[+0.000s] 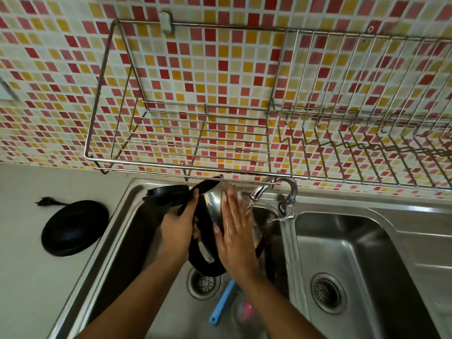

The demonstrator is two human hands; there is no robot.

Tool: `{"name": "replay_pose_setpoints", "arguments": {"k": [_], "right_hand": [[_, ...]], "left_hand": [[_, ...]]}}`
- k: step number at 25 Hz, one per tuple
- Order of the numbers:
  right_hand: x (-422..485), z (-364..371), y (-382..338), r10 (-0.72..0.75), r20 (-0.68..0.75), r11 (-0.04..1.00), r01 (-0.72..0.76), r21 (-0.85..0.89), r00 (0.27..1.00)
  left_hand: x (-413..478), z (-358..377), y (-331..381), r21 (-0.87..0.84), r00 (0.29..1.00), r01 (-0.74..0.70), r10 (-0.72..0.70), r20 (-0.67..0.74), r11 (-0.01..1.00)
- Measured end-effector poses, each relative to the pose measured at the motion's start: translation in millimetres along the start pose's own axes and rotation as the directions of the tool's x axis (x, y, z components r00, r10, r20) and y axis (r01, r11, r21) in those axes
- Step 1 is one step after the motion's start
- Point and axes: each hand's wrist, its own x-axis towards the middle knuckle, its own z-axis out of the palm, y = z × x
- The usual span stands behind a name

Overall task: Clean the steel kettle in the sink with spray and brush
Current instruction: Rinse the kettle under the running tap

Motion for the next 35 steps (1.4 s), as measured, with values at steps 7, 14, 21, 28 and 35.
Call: {"name": "replay_pose_setpoints", "arguments": {"k": [7,14,21,28,35], "right_hand": [[0,-12,41,0.536,0.241,0.668,-0.581,0.465,0.809],[-6,-46,-11,0.392,0.084,0.815,-0.388,0.430,0.916],[3,-77,26,0.409,0.587,0.207,-0.698,0.686,0.699],[13,-101,28,0.410,0.655,0.452,-0.765,0.458,0.634],[6,-72,29,0.571,0.456,0.548,-0.730,0.408,0.683]], "left_hand": [[-17,-14,6,0.009,0.985,-0.056,0.054,0.165,0.998],[-34,-20,17,0.151,0.947,-0.262,0.223,0.231,0.953],[-39,-37,11,0.304,0.861,-0.455,0.326,0.391,0.837],[-34,-59,11,0.231,0.826,-0.450,0.305,0.474,0.863],[-45,-44,-20,0.235,0.912,-0.362,0.292,0.288,0.902]]}}
